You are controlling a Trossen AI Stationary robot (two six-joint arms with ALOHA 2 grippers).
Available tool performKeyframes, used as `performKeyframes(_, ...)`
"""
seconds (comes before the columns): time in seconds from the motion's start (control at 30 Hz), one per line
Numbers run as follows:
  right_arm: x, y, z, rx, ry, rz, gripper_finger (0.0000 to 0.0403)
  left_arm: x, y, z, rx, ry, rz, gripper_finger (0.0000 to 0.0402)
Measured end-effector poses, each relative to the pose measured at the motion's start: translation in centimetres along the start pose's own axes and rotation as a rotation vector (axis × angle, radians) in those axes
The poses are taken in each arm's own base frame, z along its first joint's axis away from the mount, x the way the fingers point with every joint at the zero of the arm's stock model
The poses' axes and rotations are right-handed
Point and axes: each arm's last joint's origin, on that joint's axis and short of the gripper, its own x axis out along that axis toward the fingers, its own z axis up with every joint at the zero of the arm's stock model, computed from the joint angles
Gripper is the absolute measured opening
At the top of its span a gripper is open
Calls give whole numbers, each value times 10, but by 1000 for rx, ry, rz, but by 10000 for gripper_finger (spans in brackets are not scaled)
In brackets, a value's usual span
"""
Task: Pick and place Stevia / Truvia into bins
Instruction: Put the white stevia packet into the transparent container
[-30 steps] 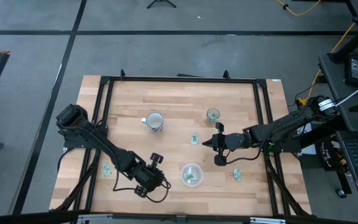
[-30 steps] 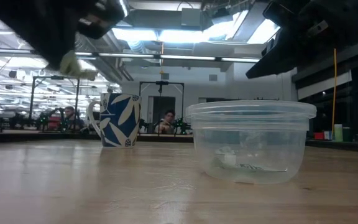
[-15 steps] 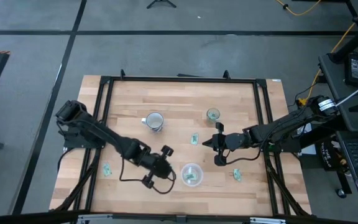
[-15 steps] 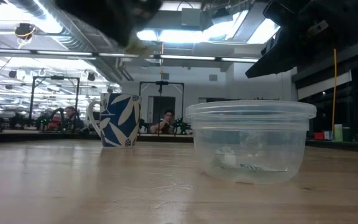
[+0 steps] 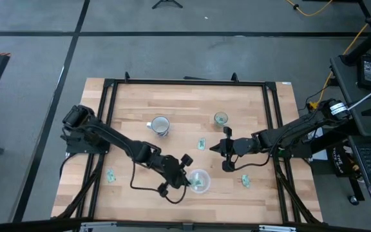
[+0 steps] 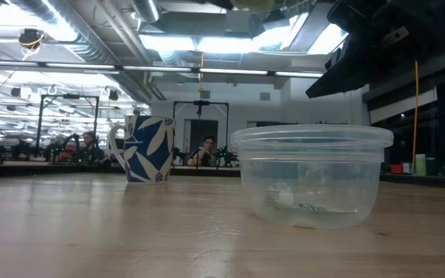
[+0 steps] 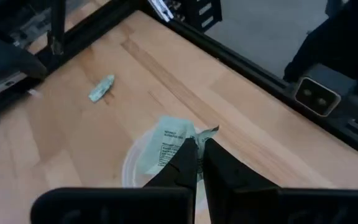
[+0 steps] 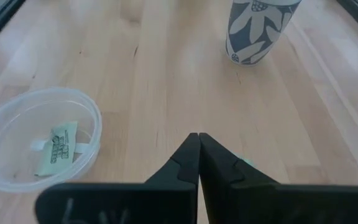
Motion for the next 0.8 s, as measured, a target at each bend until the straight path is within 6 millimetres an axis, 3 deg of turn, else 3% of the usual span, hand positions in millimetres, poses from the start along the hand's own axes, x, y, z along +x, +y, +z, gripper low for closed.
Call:
performKeyframes(0.27,0,0,-1,-69,11,-1,9,28,20,-16,-64,28,38,4)
performKeyframes(0.47,0,0,-1,-135,9,-1,9,48,35,-23,-113,24,-54,4)
performKeyframes(0.8,0,0,-1,-162,7,-1,10,71,35,-46,-146,130,-76,4)
